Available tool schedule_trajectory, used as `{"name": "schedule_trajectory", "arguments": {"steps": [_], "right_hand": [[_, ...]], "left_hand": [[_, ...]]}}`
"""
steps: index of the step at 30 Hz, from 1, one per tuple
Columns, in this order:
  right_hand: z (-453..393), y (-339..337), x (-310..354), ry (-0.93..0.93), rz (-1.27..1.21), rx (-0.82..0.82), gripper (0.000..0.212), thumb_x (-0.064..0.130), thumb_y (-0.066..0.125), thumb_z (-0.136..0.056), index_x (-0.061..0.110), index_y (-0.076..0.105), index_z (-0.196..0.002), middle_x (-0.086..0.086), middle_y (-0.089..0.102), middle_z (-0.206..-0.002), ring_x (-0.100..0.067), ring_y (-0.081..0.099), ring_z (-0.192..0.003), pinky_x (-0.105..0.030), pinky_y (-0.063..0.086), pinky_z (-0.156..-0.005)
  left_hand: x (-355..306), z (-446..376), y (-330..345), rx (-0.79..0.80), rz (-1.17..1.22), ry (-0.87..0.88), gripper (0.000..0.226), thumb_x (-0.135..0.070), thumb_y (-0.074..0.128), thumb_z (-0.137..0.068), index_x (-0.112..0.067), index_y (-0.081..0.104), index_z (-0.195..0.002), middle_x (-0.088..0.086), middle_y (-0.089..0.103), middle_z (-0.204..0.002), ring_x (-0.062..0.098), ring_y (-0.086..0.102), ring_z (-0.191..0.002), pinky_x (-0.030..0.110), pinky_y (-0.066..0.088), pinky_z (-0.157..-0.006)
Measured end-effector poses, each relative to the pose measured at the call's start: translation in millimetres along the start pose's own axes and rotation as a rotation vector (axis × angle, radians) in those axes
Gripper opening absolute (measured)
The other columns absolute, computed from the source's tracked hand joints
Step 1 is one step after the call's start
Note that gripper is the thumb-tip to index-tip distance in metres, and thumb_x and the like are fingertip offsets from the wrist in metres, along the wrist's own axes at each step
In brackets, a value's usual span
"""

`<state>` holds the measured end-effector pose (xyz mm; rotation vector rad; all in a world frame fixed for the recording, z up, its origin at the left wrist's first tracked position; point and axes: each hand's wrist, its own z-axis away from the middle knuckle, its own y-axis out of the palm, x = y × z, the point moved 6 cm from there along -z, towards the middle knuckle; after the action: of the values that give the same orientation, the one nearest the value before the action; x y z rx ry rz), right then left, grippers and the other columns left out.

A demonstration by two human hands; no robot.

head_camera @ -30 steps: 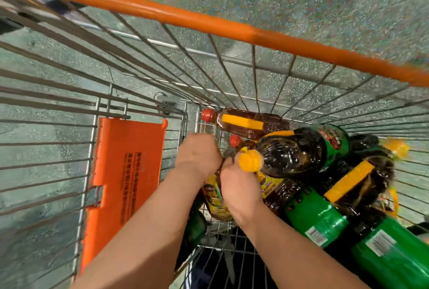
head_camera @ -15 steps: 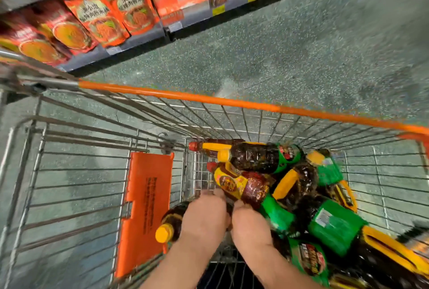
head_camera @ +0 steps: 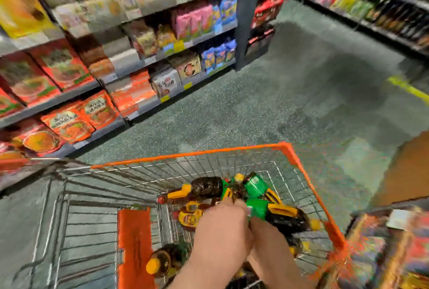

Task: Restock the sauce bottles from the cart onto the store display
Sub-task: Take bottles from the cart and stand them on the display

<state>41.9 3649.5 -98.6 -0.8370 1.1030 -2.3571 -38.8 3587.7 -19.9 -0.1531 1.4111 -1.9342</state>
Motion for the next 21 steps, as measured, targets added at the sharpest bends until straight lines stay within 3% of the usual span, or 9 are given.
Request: {"name": "schedule_trajectory", "arguments": {"steps": [3,5,7,9,12,15,17,19,21], "right_hand": [[33,-35,-24,0.031,0.016,-0.176,0.02,0.033,0.039,-0.09,0.022,0.052,-0.1,0.0,0.065,-0.101,-0.023,0.062,-0.101,-0.035,0.046,-0.081],[59,-51,-44,0.068,-0.028,-0.313,0.017,0.033,0.039,-0.082,0.022,0.051,-0.089,0.001,0.064,-0.083,-0.024,0.065,-0.082,-0.035,0.05,-0.067],[91,-72,-64,0.086,-0.051,-0.534,0.012,0.03,0.045,-0.074,0.02,0.051,-0.073,-0.001,0.059,-0.061,-0.024,0.062,-0.056,-0.027,0.043,-0.048],[127,-93,-78,0.141,-0.063,-0.619,0.011,0.027,0.058,-0.066,0.018,0.053,-0.067,-0.001,0.056,-0.051,-0.023,0.057,-0.045,-0.024,0.033,-0.039],[179,-111,-105,0.247,-0.065,-0.743,0.01,0.027,0.062,-0.06,0.024,0.053,-0.064,0.003,0.055,-0.051,-0.016,0.054,-0.045,-0.021,0.025,-0.042],[232,-113,-136,0.393,-0.096,-0.678,0.011,0.027,0.045,-0.074,0.021,0.051,-0.068,-0.003,0.06,-0.063,-0.027,0.061,-0.059,-0.028,0.032,-0.048],[273,-112,-155,0.512,-0.174,-0.655,0.012,0.023,0.051,-0.079,0.015,0.058,-0.073,-0.006,0.065,-0.076,-0.027,0.063,-0.073,-0.032,0.04,-0.056],[317,-110,-170,0.642,-0.38,-0.655,0.013,0.027,0.056,-0.078,0.018,0.063,-0.071,-0.002,0.069,-0.077,-0.023,0.066,-0.075,-0.035,0.051,-0.065],[360,-102,-186,0.798,-0.469,-0.675,0.015,0.032,0.059,-0.079,0.021,0.068,-0.084,0.0,0.072,-0.083,-0.019,0.068,-0.082,-0.034,0.055,-0.073]], "left_hand": [[-46,18,-32,-0.066,-0.065,0.119,0.027,-0.037,0.049,-0.091,-0.018,0.052,-0.109,0.007,0.055,-0.112,0.033,0.06,-0.105,0.039,0.048,-0.081],[-78,30,-46,-0.104,-0.114,0.226,0.025,-0.037,0.054,-0.088,-0.019,0.052,-0.106,0.005,0.056,-0.111,0.031,0.06,-0.105,0.039,0.048,-0.082],[-112,44,-56,-0.137,-0.16,0.354,0.026,-0.038,0.056,-0.088,-0.02,0.051,-0.106,0.004,0.056,-0.11,0.029,0.06,-0.105,0.038,0.048,-0.083],[-148,59,-63,-0.165,-0.188,0.482,0.026,-0.041,0.055,-0.088,-0.021,0.051,-0.104,0.003,0.056,-0.109,0.028,0.059,-0.105,0.038,0.047,-0.082],[-204,86,-66,-0.173,-0.224,0.677,0.029,-0.046,0.053,-0.089,-0.021,0.051,-0.103,0.002,0.056,-0.109,0.028,0.058,-0.105,0.036,0.045,-0.081],[-259,114,-57,-0.16,-0.27,0.859,0.037,-0.054,0.053,-0.087,-0.019,0.053,-0.101,0.004,0.058,-0.105,0.029,0.059,-0.102,0.037,0.045,-0.081],[-295,136,-42,-0.121,-0.32,0.962,0.04,-0.054,0.053,-0.086,-0.018,0.056,-0.104,0.006,0.059,-0.106,0.03,0.059,-0.104,0.037,0.046,-0.082],[-330,161,-27,-0.057,-0.341,1.058,0.038,-0.049,0.056,-0.086,-0.017,0.057,-0.107,0.007,0.06,-0.11,0.031,0.058,-0.107,0.037,0.047,-0.084],[-361,190,-10,0.016,-0.359,1.17,0.036,-0.042,0.058,-0.086,-0.016,0.056,-0.111,0.009,0.06,-0.113,0.033,0.057,-0.109,0.036,0.047,-0.084]]}}
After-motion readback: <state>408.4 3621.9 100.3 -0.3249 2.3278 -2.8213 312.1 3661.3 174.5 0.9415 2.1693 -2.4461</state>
